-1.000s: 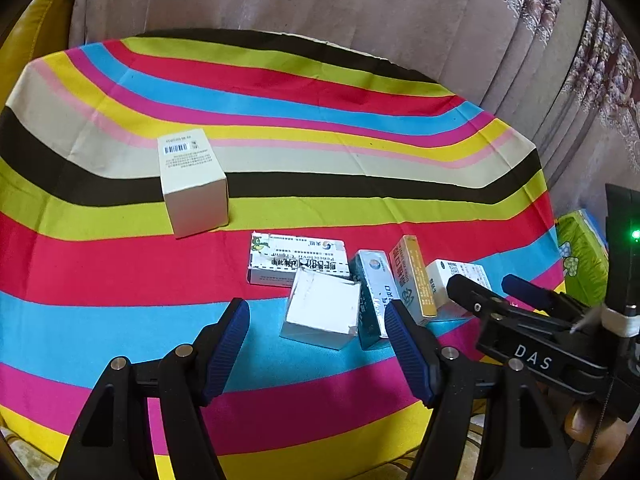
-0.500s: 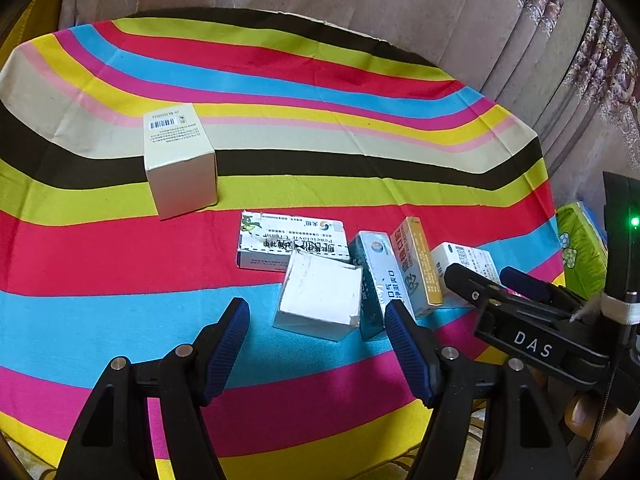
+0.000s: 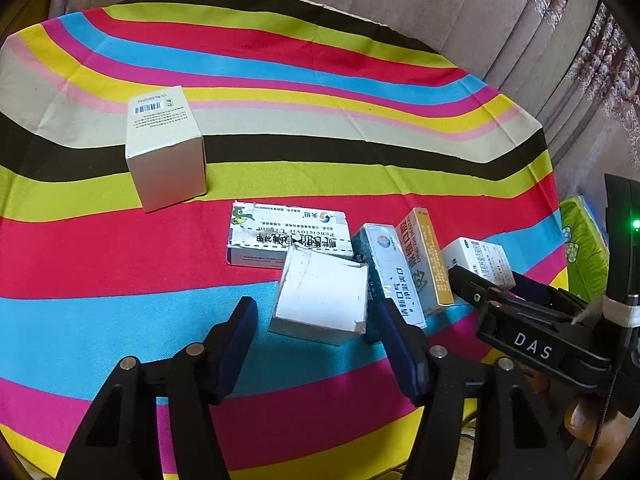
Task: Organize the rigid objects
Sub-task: 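Grasp the large white medicine box with the right gripper while the left holds the white cube box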
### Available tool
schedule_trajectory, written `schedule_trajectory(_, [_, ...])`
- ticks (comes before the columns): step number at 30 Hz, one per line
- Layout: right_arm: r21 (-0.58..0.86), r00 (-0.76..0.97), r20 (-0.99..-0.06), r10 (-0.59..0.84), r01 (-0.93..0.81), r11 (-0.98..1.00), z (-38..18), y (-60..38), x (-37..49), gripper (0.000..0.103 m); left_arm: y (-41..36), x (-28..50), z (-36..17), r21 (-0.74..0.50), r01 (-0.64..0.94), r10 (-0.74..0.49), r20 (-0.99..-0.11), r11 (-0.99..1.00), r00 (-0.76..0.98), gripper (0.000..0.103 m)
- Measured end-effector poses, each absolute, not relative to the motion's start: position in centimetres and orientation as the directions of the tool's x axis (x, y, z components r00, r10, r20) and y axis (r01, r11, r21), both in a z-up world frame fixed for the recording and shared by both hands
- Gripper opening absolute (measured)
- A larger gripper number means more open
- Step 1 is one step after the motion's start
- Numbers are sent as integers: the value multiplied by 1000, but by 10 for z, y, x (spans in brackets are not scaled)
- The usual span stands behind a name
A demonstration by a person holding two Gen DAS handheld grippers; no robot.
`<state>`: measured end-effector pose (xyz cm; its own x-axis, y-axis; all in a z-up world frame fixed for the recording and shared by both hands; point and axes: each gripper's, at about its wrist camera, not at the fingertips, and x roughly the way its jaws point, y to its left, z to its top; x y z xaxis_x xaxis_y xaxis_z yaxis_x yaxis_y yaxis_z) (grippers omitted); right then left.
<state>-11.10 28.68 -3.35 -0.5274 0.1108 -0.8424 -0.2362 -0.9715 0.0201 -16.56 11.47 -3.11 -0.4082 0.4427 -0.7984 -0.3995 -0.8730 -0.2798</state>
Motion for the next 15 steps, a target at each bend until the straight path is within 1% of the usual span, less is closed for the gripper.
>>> schedule_trajectory(1, [20,-526,-843,111,-237,-971,-34,287,-111,80,115,-166,-32,-280,-399,442,-800,-873,-406,58])
schedule_trajectory(3, [16,-525,-844,114,-237,-971,-35,286,-111,77,115,-167,-33,-281,-399,442,-803,-873,-401,52])
schedule_trajectory(4, [13,-524,-844,116,-236,-972,-36,286,-111,74,115,-166,-34,-280,-400,441,-803,-873,-400,52])
schedule_trajectory(15, [-7,-536,-833,134,-231,-973,-35,280,-107,73,117,-162,-31,-253,-406,428,-795,-878,-430,51])
